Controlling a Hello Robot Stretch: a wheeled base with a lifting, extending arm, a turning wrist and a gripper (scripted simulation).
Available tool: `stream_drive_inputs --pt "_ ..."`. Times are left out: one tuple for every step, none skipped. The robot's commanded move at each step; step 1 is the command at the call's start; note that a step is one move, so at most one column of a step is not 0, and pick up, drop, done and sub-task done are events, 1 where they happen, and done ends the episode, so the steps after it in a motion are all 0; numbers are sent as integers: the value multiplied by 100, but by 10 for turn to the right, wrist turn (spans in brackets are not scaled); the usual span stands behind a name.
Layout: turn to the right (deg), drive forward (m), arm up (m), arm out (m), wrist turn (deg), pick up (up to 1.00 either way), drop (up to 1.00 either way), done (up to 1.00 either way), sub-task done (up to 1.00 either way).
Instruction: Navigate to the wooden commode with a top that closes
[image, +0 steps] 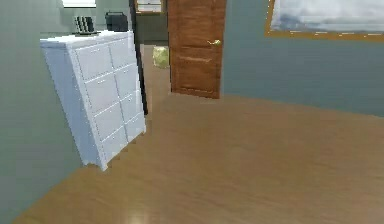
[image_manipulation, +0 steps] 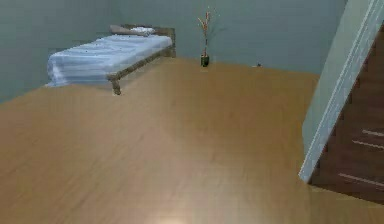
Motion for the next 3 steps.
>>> stream_drive_inputs --pt "0 100 0 0 0 0 0 0 0" --pt "0 100 0 0 0 0 0 0 0" --pt "-180 0 0 0 0 0 0 0 0"
